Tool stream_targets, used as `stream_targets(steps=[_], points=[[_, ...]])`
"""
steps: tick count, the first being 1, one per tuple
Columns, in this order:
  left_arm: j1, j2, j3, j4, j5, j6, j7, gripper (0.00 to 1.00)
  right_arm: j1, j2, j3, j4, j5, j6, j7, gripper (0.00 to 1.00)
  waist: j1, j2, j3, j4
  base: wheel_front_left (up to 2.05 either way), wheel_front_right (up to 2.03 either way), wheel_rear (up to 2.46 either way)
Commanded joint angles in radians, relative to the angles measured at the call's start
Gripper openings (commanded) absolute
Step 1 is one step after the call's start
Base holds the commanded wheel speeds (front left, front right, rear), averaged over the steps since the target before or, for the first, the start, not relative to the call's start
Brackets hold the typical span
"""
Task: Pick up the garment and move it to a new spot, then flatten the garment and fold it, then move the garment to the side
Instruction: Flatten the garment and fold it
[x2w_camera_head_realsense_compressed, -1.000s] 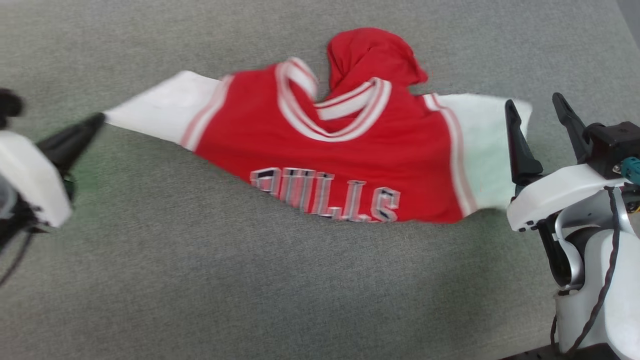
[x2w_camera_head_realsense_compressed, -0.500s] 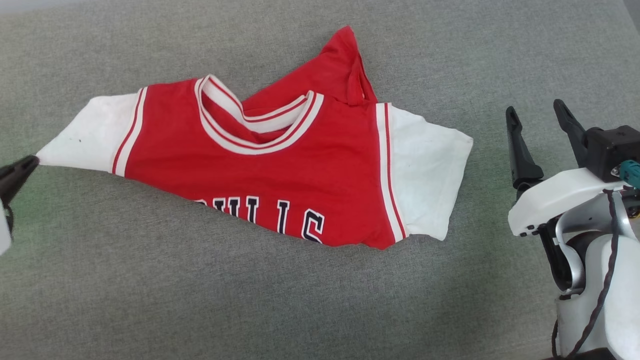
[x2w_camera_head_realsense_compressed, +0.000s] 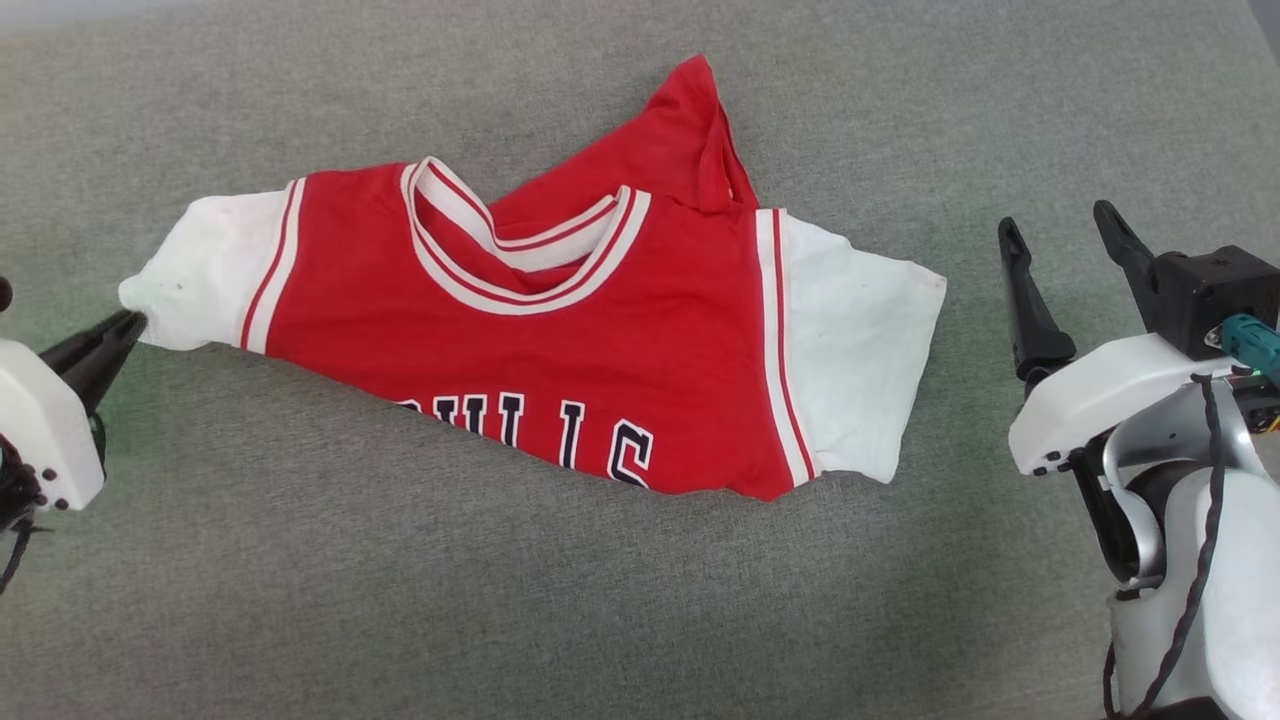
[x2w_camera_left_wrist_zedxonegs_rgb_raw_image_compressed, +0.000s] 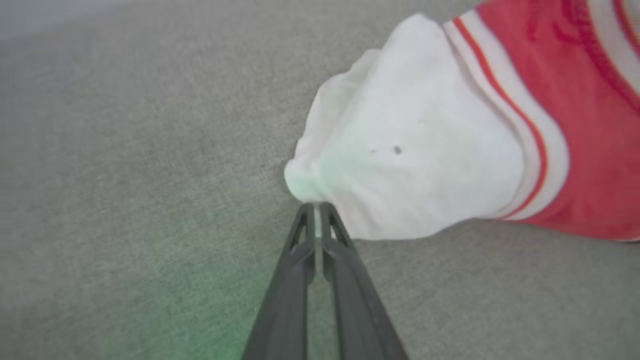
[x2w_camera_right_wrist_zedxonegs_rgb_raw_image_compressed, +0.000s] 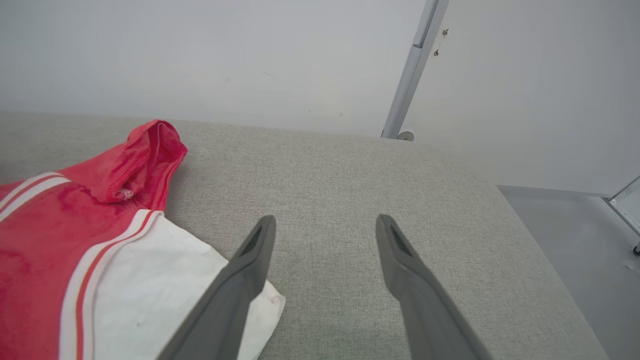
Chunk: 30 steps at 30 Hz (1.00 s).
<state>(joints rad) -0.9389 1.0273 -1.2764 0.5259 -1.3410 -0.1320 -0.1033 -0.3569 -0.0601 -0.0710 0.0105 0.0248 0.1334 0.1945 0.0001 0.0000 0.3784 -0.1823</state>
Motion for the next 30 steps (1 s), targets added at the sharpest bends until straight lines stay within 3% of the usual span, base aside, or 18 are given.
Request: stream_targets(steps=[1,3,10,14,15,19,24,30], points=[[-0.001,-0.005,0.003,-0.005,0.014,0.003,-0.02,0.6,0.011,-0.007,-0.001,0.002,-0.001,-0.005,0.008,1.0,-0.0001,0.0,-0.008,0.007,0.0,0.0,0.0],[0.016,-0.008,0.007,-0.002,0.012,0.003,-0.066,1.0,0.014,-0.013,0.003,0.008,-0.001,-0.005,0.018,1.0,-0.0001,0.0,-0.022,0.016,0.0,0.0,0.0],[0.083,-0.046,0.079,-0.009,0.016,0.01,-0.161,1.0,0.031,-0.079,0.027,0.023,0.027,-0.005,0.096,1.0,-0.0001,0.0,-0.064,0.072,0.0,0.0,0.0],[0.159,-0.103,0.284,-0.071,0.164,0.08,-0.163,1.0,0.042,-0.158,0.055,0.021,0.054,-0.005,0.179,1.0,-0.0001,0.0,-0.066,0.115,0.0,0.0,0.0],[0.159,-0.103,0.284,-0.071,0.164,0.08,-0.163,1.0,0.042,-0.158,0.055,0.021,0.054,-0.005,0.179,1.0,-0.0001,0.0,-0.066,0.115,0.0,0.0,0.0],[0.331,-0.194,0.529,-0.184,0.348,0.138,-0.163,1.0,0.04,-0.242,0.082,0.001,0.102,-0.005,0.282,1.0,-0.0001,0.0,-0.06,0.158,0.0,0.0,0.0],[0.534,-0.328,0.764,-0.292,0.574,0.13,-0.163,1.0,0.018,-0.332,0.096,-0.017,0.196,-0.005,0.402,1.0,-0.0001,0.0,-0.049,0.214,0.0,0.0,0.0],[0.689,-0.476,0.969,-0.363,0.761,0.076,-0.163,1.0,-0.01,-0.43,0.137,0.01,0.317,-0.005,0.557,1.0,-0.0001,0.0,-0.03,0.268,0.0,0.0,0.0]])
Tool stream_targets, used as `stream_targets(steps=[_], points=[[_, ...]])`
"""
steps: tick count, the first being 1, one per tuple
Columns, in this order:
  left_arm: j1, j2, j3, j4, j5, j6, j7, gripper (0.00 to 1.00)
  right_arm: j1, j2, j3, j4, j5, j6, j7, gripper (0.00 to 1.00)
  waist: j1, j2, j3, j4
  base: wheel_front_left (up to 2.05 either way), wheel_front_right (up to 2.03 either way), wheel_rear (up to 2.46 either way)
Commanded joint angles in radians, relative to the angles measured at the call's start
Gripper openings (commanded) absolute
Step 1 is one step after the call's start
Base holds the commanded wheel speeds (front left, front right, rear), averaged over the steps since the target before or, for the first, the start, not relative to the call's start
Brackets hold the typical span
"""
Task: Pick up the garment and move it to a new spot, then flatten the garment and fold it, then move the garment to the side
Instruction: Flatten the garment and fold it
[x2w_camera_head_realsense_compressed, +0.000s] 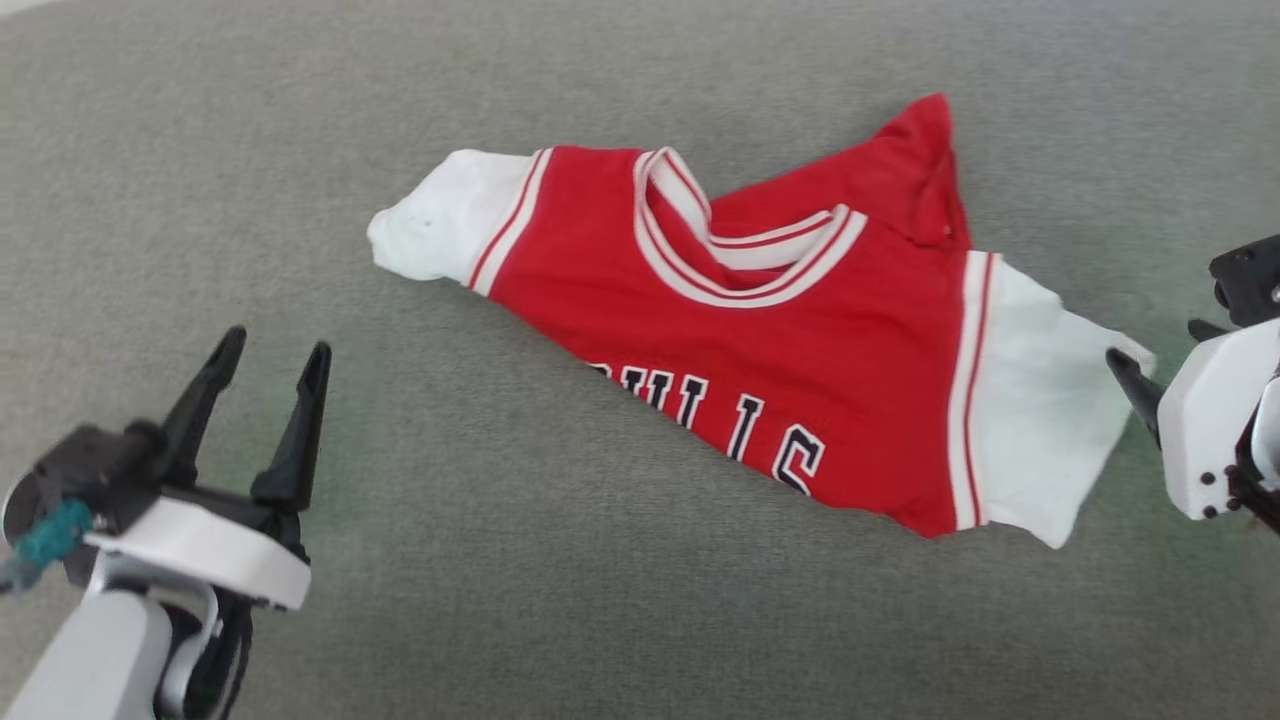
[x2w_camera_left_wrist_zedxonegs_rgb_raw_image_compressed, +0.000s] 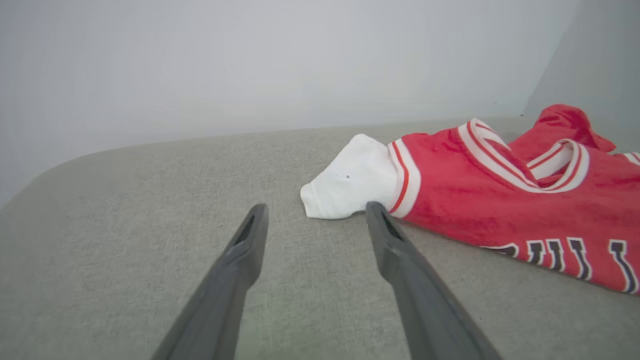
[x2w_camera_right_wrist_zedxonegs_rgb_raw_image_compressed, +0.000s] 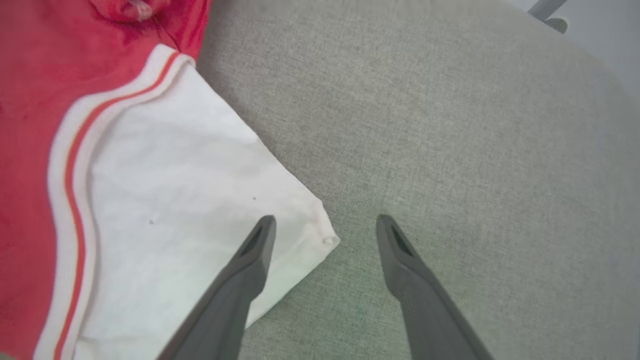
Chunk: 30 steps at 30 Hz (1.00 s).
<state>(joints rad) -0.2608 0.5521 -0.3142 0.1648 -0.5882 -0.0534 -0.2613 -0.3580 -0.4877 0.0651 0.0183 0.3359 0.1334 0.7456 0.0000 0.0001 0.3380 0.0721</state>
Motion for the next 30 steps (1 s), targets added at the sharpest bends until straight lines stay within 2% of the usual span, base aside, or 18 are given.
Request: stream_targets(steps=[1,8,14,15,16,17,20,22,25,29,30], points=[[0.029,-0.021,0.033,-0.008,0.032,-0.012,-0.005,1.0,-0.014,-0.017,0.008,0.006,0.024,-0.005,0.037,1.0,0.0,-0.0001,0.015,0.021,0.0,0.0,0.0],[0.097,-0.129,0.159,-0.046,0.133,-0.064,-0.005,1.0,-0.057,-0.081,0.027,0.019,0.093,-0.005,0.2,1.0,0.0,-0.0001,0.063,0.069,0.0,0.0,0.0],[0.094,-0.164,0.193,-0.066,0.166,-0.077,-0.005,1.0,-0.058,-0.072,0.023,0.039,0.108,-0.005,0.312,1.0,0.0,-0.0001,0.091,0.094,0.0,0.0,0.0],[0.092,-0.163,0.189,-0.071,0.166,-0.078,-0.005,1.0,-0.059,-0.065,0.02,0.039,0.105,-0.005,0.317,0.63,0.0,-0.0001,0.093,0.095,0.0,0.0,0.0],[0.089,-0.158,0.186,-0.074,0.164,-0.078,-0.005,1.0,-0.057,-0.059,0.018,0.04,0.104,-0.005,0.325,0.44,0.0,-0.0001,0.095,0.095,0.0,0.0,0.0],[0.086,-0.154,0.184,-0.078,0.162,-0.077,-0.005,1.0,-0.055,-0.055,0.015,0.041,0.1,-0.005,0.329,0.0,0.0,-0.0001,0.097,0.094,0.0,0.0,0.0],[0.078,-0.137,0.175,-0.087,0.155,-0.078,-0.005,1.0,-0.05,-0.046,0.0,0.041,0.087,-0.005,0.338,0.0,0.0,-0.0001,0.098,0.091,0.0,0.0,0.0],[0.064,-0.107,0.155,-0.09,0.165,-0.078,-0.005,1.0,-0.048,-0.036,-0.006,0.035,0.079,-0.005,0.331,0.0,0.0,-0.0001,0.097,0.086,0.0,0.0,0.0],[0.019,-0.035,0.116,-0.098,0.175,-0.076,-0.005,1.0,-0.052,-0.025,-0.004,0.029,0.073,-0.005,0.328,0.0,0.0,-0.0001,0.099,0.076,0.0,0.0,0.0],[-0.097,0.096,0.035,-0.112,0.136,-0.076,-0.005,1.0,-0.079,-0.005,0.011,0.011,0.065,-0.005,0.301,0.0,0.0,-0.0001,0.119,0.052,0.0,0.0,0.0],[-0.097,0.096,0.035,-0.112,0.136,-0.076,-0.005,1.0,-0.079,-0.005,0.011,0.011,0.065,-0.005,0.301,0.0,0.0,-0.0001,0.119,0.052,0.0,0.0,0.0]])
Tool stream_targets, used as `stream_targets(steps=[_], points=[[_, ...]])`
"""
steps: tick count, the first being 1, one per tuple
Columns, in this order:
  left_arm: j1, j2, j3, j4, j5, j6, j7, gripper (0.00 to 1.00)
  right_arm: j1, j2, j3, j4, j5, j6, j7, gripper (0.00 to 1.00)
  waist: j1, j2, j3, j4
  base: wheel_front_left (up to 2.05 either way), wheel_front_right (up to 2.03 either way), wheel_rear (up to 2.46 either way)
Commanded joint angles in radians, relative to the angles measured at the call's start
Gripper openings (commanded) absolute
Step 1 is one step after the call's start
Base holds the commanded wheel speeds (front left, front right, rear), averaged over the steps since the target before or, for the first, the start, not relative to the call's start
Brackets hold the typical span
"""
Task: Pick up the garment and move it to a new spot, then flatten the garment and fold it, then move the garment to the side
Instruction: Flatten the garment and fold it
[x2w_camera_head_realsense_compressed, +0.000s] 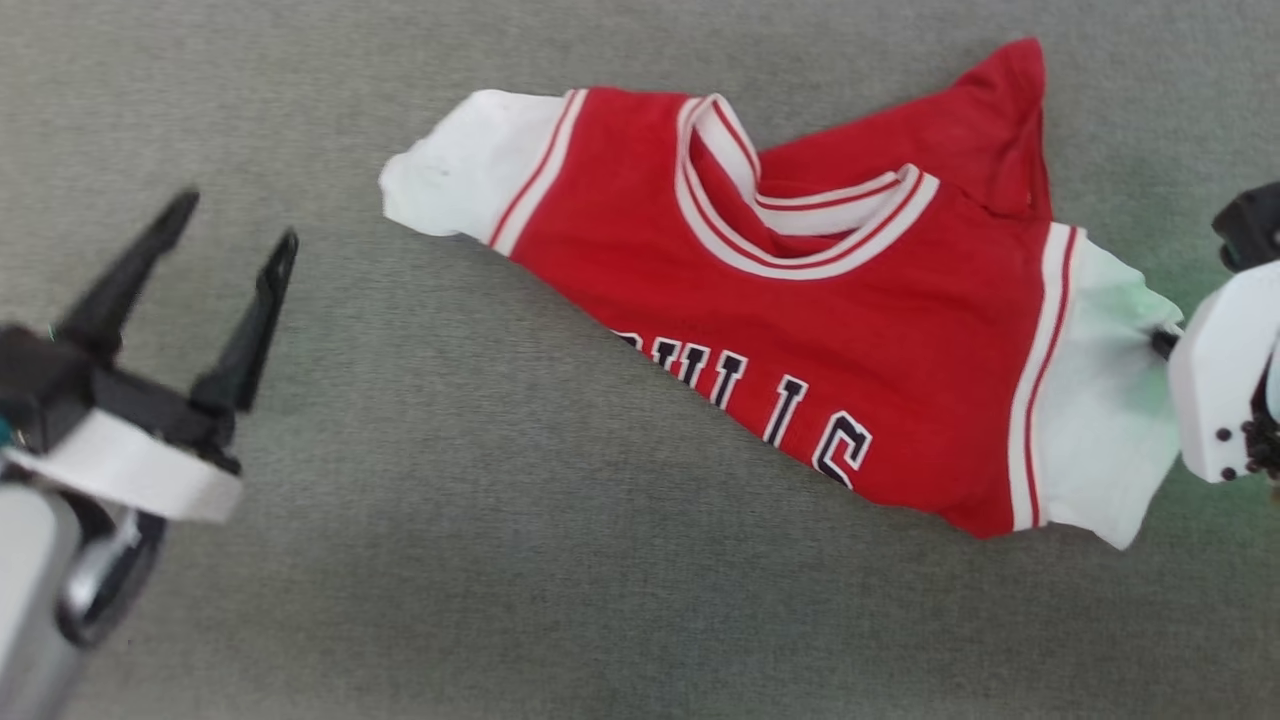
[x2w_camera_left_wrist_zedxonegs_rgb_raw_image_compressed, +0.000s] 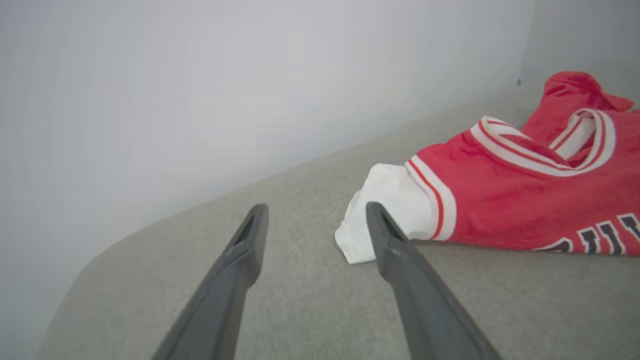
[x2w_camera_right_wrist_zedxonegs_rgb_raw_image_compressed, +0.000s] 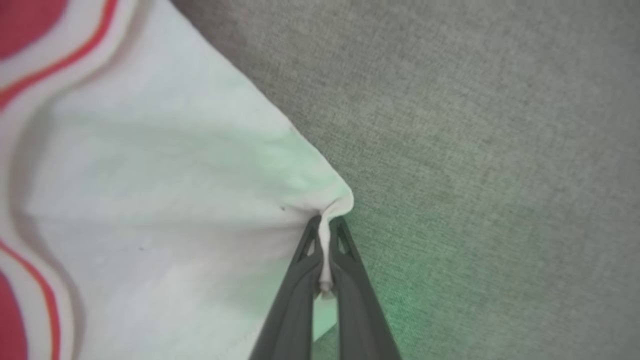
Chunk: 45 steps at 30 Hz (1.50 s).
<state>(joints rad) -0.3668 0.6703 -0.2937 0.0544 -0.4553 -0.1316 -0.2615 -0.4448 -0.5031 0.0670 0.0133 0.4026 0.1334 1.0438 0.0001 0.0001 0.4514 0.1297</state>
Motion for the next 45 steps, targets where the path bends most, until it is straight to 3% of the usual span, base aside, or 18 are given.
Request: stream_targets(steps=[1,6,10,17,20,27,34,35,37,45], points=[[-0.028,0.018,-0.02,0.001,-0.018,0.002,-0.005,1.0,0.002,0.013,0.014,0.015,-0.006,-0.005,-0.004,0.0,-0.0001,-0.0001,0.013,-0.012,0.0,0.0,0.0],[-0.282,0.194,-0.308,0.013,-0.226,0.002,0.089,1.0,-0.014,0.031,0.041,0.019,-0.019,-0.005,-0.019,0.0,-0.0001,-0.0001,0.051,-0.041,0.0,0.0,0.0],[-0.506,0.253,-0.5,0.072,-0.41,0.002,0.228,1.0,-0.039,0.047,0.067,0.014,-0.029,-0.005,-0.022,0.0,-0.0001,-0.0001,0.086,-0.063,0.0,0.0,0.0],[-0.796,0.265,-0.737,0.164,-0.704,0.002,0.462,1.0,-0.089,0.067,0.103,0.009,-0.049,-0.005,-0.019,0.0,-0.0001,-0.0001,0.148,-0.097,0.0,0.0,0.0],[-0.885,0.272,-0.804,0.198,-0.774,0.002,0.523,1.0,-0.102,0.075,0.111,0.01,-0.059,-0.005,-0.017,0.0,-0.0001,-0.0001,0.17,-0.107,0.0,0.0,0.0],[-0.987,0.267,-0.945,0.251,-0.848,0.002,0.573,1.0,-0.117,0.1,0.13,0.026,-0.074,-0.005,-0.027,0.0,-0.0001,-0.0001,0.205,-0.125,0.0,0.0,0.0],[-0.991,0.243,-0.99,0.293,-0.851,0.002,0.622,1.0,-0.132,0.115,0.144,0.03,-0.081,-0.005,-0.033,0.0,-0.0001,-0.0001,0.221,-0.134,0.0,0.0,0.0],[-0.987,0.238,-0.994,0.289,-0.857,0.002,0.637,0.85,-0.133,0.116,0.145,0.03,-0.081,-0.005,-0.034,0.0,-0.0001,-0.0001,0.222,-0.136,0.0,0.0,0.0],[-0.981,0.234,-0.997,0.288,-0.879,0.002,0.66,0.0,-0.136,0.117,0.147,0.029,-0.082,-0.005,-0.038,0.0,-0.0001,-0.0001,0.224,-0.138,0.0,0.0,0.0],[-0.989,0.238,-0.994,0.281,-0.898,0.001,0.637,0.0,-0.151,0.119,0.139,0.014,-0.089,-0.005,-0.082,0.0,-0.0001,-0.0001,0.203,-0.141,0.0,0.0,0.0]])
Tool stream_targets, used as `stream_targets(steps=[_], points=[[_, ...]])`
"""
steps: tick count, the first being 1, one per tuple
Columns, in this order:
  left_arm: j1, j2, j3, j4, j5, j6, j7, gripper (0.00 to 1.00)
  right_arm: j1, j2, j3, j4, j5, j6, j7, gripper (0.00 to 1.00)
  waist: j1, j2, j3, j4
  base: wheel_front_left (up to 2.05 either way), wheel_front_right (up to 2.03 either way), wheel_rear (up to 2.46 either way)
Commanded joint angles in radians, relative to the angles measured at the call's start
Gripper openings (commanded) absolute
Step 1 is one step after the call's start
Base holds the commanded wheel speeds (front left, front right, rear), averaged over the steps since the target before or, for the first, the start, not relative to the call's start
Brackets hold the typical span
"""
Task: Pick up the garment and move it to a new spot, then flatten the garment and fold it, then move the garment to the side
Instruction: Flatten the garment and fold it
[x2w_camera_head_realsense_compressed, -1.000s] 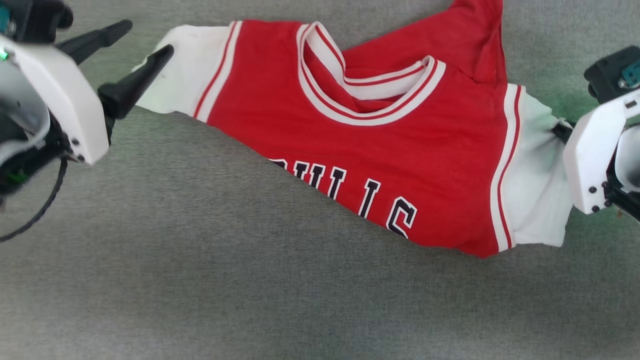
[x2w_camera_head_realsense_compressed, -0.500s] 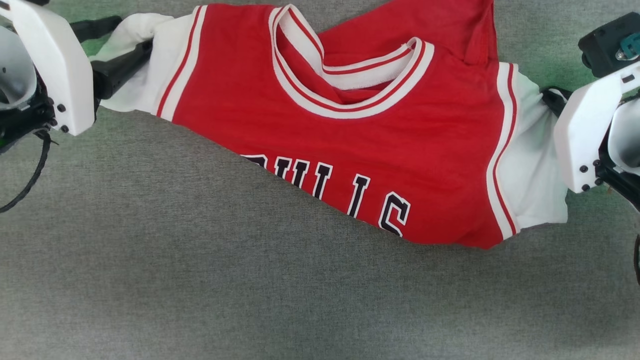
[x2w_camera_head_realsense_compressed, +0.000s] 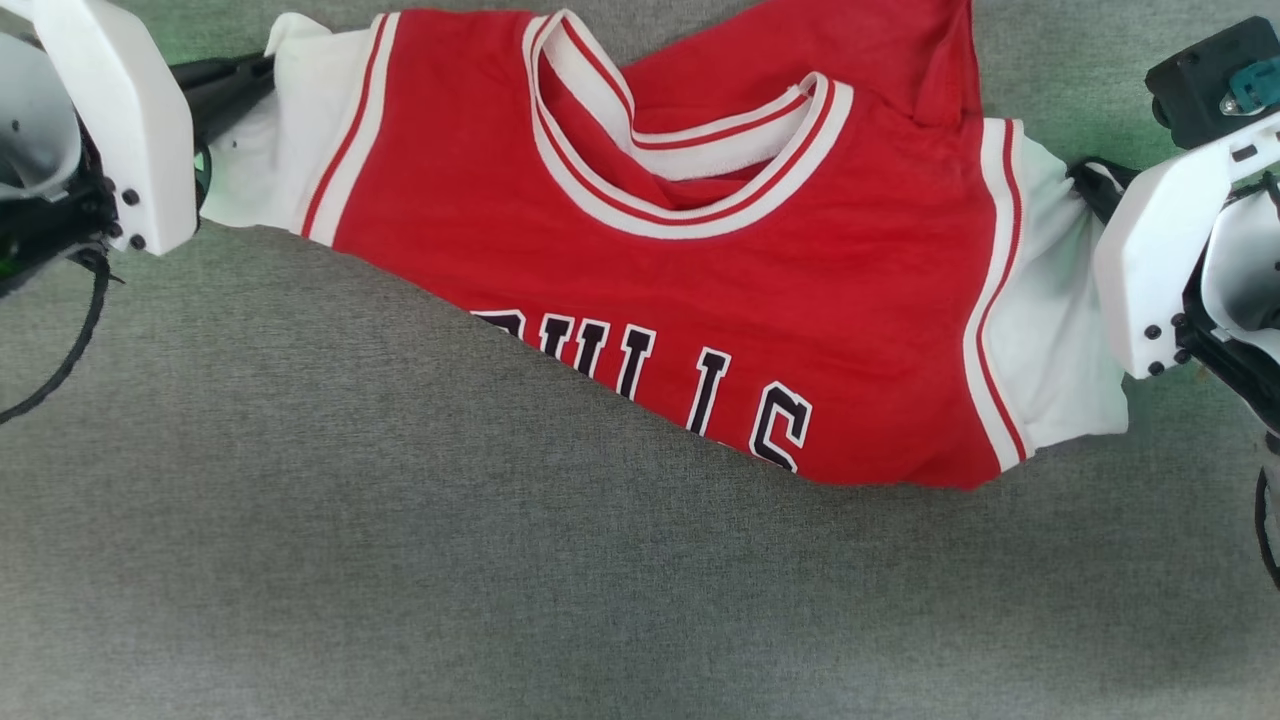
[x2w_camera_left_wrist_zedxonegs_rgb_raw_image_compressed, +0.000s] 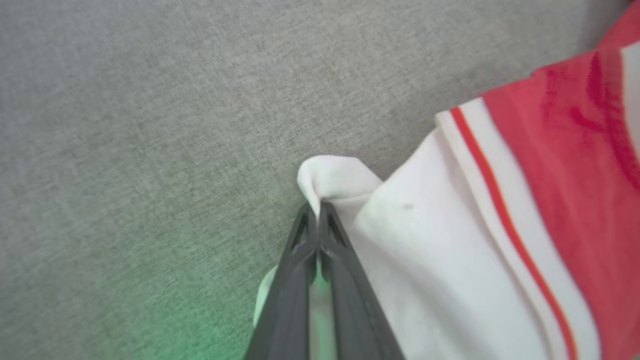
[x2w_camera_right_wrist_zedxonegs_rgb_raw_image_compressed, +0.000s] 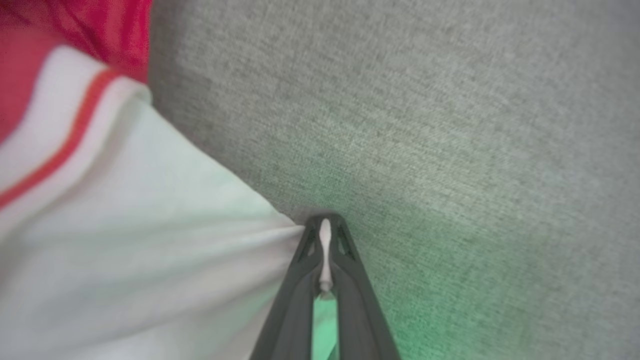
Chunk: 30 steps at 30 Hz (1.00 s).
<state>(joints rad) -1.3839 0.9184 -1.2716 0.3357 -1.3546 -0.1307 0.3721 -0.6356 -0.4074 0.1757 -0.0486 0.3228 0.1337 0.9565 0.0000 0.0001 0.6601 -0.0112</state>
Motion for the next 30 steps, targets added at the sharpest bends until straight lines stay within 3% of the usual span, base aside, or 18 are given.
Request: stream_targets(steps=[1,15,21,25,30], points=[[0.028,-0.009,-0.014,0.002,-0.004,0.0,-0.011,0.0,0.036,0.023,0.026,0.07,-0.01,-0.006,-0.012,0.0,0.0,-0.0001,-0.014,0.001,0.0,0.0,0.0],[0.031,-0.006,0.058,0.008,-0.171,0.001,-0.323,0.0,-0.056,0.024,-0.163,0.003,-0.037,-0.005,-0.288,0.0,0.0,-0.0001,-0.167,0.009,0.0,0.0,0.0],[-0.006,-0.012,0.118,0.052,-0.179,0.001,-0.457,0.0,-0.194,0.119,-0.261,0.081,-0.093,-0.004,-0.404,0.0,0.0,-0.0001,-0.162,0.001,0.0,0.0,0.0],[-0.049,-0.04,0.171,0.115,-0.199,0.001,-0.534,0.0,-0.353,0.206,-0.322,0.189,-0.13,-0.004,-0.514,0.0,0.0,-0.0001,-0.141,-0.006,0.0,0.0,0.0],[-0.153,-0.08,0.244,0.22,-0.189,0.001,-0.598,0.0,-0.589,0.269,-0.4,0.335,-0.213,-0.004,-0.649,0.0,0.0,-0.0001,-0.117,-0.007,0.0,0.0,0.0]])
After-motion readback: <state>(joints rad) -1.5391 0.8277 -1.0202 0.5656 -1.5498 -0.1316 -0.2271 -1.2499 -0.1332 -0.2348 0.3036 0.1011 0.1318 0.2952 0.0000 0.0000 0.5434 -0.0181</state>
